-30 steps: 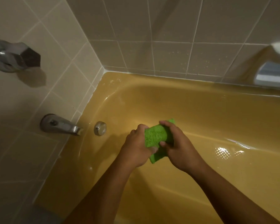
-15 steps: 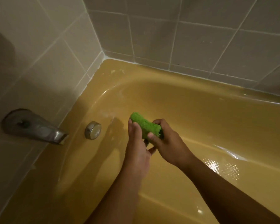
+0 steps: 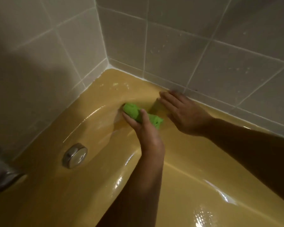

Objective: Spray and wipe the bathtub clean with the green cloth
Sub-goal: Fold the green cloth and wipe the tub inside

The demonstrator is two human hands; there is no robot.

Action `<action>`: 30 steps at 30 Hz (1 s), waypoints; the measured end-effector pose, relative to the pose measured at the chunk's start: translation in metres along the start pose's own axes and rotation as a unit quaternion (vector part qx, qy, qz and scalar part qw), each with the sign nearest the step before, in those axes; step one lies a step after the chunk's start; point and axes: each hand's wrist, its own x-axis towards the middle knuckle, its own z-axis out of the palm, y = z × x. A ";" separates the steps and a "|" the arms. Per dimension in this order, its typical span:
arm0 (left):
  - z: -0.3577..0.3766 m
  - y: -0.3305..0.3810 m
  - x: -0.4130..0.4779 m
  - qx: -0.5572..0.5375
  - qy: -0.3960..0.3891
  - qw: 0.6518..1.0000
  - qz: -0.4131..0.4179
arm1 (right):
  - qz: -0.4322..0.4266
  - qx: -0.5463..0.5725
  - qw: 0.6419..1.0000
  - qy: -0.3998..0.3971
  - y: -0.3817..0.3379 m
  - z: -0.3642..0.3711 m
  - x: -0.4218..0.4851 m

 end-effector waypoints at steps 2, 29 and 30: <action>0.022 -0.010 0.016 0.000 -0.001 1.000 0.031 | -0.052 -0.011 0.999 -0.013 0.023 0.002 0.004; -0.035 -0.160 0.084 0.083 0.196 0.973 -0.085 | -0.105 0.023 0.993 0.044 0.046 0.011 0.005; -0.025 -0.146 0.075 0.052 0.176 0.981 -0.066 | -0.102 0.027 0.994 0.040 0.045 0.009 0.004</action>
